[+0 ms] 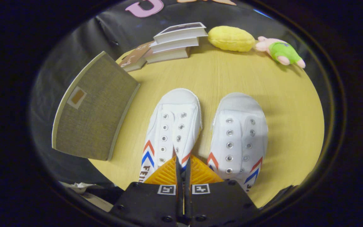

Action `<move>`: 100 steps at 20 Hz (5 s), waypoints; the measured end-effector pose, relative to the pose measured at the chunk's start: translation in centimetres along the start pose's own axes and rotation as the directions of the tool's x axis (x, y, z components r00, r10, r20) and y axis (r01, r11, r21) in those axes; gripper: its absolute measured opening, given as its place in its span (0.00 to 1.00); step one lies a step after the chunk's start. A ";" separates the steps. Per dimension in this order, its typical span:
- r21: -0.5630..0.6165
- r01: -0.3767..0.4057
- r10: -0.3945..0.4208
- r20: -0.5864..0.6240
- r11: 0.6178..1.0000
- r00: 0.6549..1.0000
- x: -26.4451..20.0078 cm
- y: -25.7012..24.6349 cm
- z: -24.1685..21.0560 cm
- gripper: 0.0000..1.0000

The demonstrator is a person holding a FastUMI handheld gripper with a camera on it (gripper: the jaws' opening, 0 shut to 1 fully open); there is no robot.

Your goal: Open the storage box then place both shoes into the box .Put the left shoe in first, then the right shoe, with the right side of both shoes facing outward in a uniform manner.

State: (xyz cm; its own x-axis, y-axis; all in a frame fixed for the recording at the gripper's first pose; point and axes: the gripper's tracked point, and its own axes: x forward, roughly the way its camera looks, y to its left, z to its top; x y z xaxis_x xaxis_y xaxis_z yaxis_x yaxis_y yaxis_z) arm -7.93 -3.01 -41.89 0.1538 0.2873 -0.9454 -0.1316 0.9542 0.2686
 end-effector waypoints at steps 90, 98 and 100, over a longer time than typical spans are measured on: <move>0.109 -0.154 0.123 0.249 0.982 0.961 -12.4 17.1 10.1 1.00; 0.191 -0.020 -0.031 0.256 0.981 0.966 -13.9 5.9 8.1 1.00; 0.206 0.015 -0.067 0.246 0.978 0.967 -13.9 3.2 7.2 1.00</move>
State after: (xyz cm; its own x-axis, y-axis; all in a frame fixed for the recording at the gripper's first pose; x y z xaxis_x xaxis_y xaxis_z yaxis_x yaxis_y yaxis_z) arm -3.46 -3.32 -26.56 0.3980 0.2343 -0.8870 0.0758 0.9551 0.2863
